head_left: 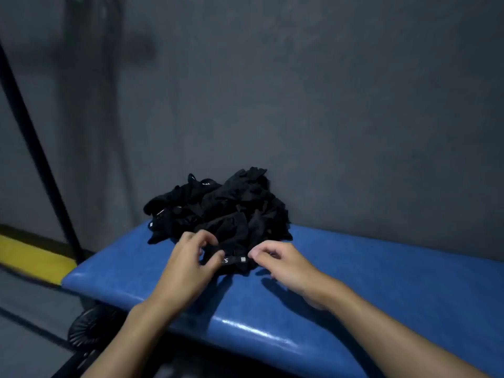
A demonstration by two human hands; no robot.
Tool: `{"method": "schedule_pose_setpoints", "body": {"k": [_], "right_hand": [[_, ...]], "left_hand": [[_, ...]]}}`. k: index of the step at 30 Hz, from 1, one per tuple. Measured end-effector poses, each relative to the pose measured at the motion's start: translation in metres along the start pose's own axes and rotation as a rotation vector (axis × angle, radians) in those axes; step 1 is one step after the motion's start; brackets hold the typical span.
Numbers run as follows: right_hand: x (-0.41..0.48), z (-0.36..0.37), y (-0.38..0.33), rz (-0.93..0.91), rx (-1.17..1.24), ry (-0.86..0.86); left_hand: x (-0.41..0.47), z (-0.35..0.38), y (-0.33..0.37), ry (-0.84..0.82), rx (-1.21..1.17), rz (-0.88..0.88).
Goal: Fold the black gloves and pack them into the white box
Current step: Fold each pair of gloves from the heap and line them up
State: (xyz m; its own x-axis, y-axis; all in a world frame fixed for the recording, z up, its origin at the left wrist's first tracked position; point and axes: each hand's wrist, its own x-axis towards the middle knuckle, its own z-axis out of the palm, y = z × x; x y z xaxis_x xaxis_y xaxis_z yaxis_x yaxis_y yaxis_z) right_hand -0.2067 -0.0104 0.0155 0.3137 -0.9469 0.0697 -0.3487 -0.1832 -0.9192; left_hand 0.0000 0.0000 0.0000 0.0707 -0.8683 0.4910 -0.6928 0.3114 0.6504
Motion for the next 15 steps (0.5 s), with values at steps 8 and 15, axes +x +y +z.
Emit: {"method": "schedule_pose_setpoints", "body": {"k": [8,15], "right_hand": [[0.0102,0.012,0.0035,0.045,-0.06,-0.005],[0.0046,0.0045,0.0038,0.088,0.047,0.079]], "left_hand": [[0.0051,0.0045,-0.0071,-0.189,0.094,-0.085],[0.0047,0.0073,-0.0033,-0.195,0.002,-0.115]]}}
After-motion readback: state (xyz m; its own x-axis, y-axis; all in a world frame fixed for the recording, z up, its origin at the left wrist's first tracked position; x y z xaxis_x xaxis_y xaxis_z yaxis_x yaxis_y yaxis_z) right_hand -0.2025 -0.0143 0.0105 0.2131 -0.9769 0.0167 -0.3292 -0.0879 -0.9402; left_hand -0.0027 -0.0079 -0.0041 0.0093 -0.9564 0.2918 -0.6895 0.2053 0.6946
